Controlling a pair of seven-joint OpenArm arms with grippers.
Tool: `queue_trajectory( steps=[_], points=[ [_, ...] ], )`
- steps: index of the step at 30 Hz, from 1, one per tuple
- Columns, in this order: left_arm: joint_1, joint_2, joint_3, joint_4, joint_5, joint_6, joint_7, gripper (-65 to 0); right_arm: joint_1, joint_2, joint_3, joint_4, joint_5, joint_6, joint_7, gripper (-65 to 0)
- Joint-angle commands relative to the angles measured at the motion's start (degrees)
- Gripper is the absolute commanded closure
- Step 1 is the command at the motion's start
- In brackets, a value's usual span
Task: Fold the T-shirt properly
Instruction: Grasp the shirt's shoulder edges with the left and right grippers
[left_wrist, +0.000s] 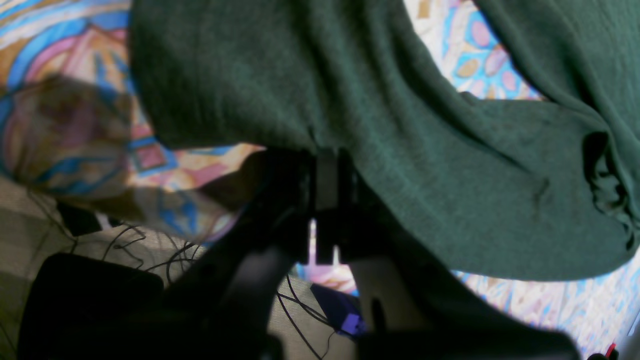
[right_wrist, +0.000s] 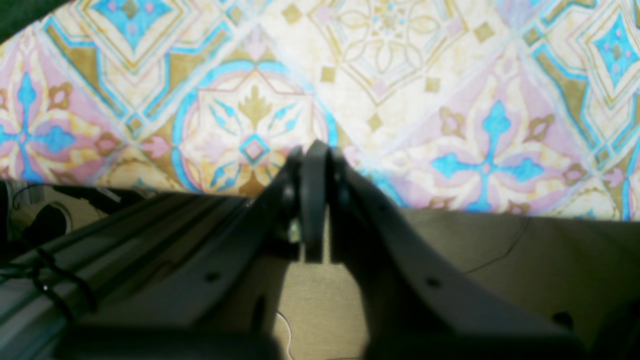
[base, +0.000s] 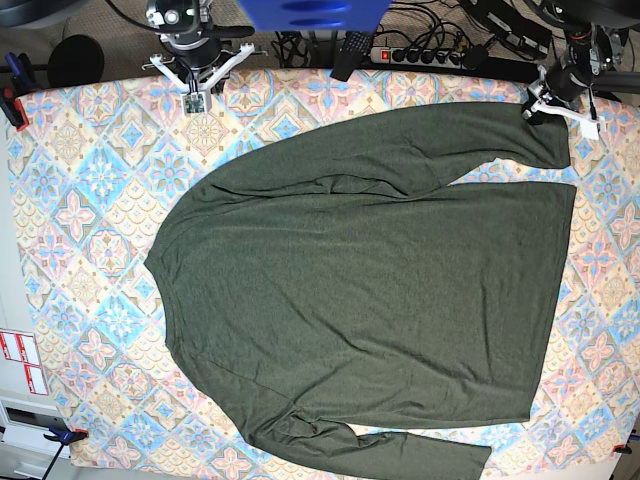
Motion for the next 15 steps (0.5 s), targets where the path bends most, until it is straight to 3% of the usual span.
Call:
queue_trajectory(
  steps=[1,7,15],
  points=[
    [0.2,-0.9,-0.5,0.7,-0.6,-0.6,-0.6,0.0,0.5,0.0,-0.1,1.0,-0.1,-0.1,0.8,0.0],
    [0.3,-0.8,-3.5,0.7,-0.6,-0.6,-0.6,0.0,2.1,0.0,-0.4,1.0,0.0,-0.1,0.7,-0.2],
    [0.3,-0.9,-4.6,0.9,-0.6,-0.7,-0.6,0.0,4.0,0.0,-5.6,1.0,0.0,-0.1,0.7,-2.4]
  ],
)
